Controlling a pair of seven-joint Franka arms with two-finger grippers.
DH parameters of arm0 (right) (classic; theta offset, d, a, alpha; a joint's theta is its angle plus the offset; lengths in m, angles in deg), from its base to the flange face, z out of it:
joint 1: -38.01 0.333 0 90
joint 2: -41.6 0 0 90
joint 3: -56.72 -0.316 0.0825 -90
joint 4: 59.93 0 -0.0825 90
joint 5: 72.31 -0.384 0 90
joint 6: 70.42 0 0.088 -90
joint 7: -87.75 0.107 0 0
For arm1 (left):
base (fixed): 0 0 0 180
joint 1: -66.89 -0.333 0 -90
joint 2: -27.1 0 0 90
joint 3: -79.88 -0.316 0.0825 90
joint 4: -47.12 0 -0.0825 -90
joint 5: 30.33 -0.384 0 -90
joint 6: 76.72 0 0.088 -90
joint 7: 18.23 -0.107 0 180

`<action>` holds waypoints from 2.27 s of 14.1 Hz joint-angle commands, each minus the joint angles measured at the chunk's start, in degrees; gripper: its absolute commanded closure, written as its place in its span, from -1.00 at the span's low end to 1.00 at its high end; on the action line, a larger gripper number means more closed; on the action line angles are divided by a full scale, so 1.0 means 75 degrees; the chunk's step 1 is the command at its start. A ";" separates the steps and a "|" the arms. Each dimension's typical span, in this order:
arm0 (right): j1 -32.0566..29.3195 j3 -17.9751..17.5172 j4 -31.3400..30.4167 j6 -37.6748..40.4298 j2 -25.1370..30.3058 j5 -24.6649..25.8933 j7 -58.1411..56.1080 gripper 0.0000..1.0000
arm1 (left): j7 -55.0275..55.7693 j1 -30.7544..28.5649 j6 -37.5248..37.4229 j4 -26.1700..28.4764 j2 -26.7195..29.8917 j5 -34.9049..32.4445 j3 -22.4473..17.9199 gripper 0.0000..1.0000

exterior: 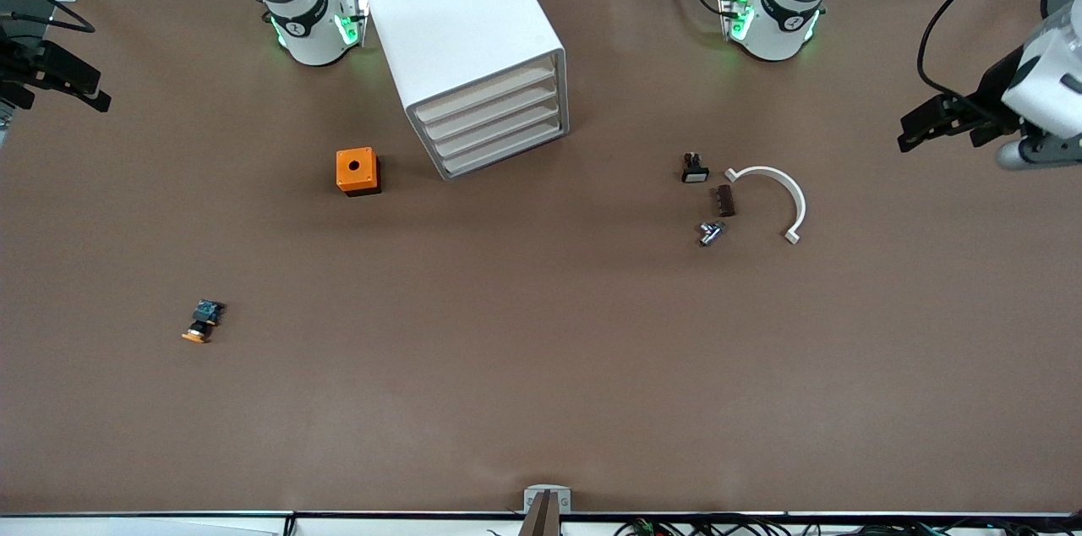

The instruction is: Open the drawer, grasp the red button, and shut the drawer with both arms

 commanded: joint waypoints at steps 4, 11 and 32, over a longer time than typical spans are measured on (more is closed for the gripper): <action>-0.0196 -0.0010 -0.0054 0.0037 0.0110 -0.0252 -0.0047 -1.00 | 0.0055 0.0179 -0.0134 -0.0222 -0.1287 -0.0050 0.0133 -1.00; -0.0149 -0.0033 -0.0054 -0.0022 0.0110 -0.0252 -0.0175 -1.00 | 0.2944 0.1619 -0.0273 -0.0559 -0.2482 0.0101 0.0228 -1.00; -0.0137 -0.0045 -0.0054 -0.0081 0.0122 -0.0263 -0.0469 -1.00 | 1.3460 0.3508 -0.1153 -0.2625 -0.6457 0.6333 0.0251 -1.00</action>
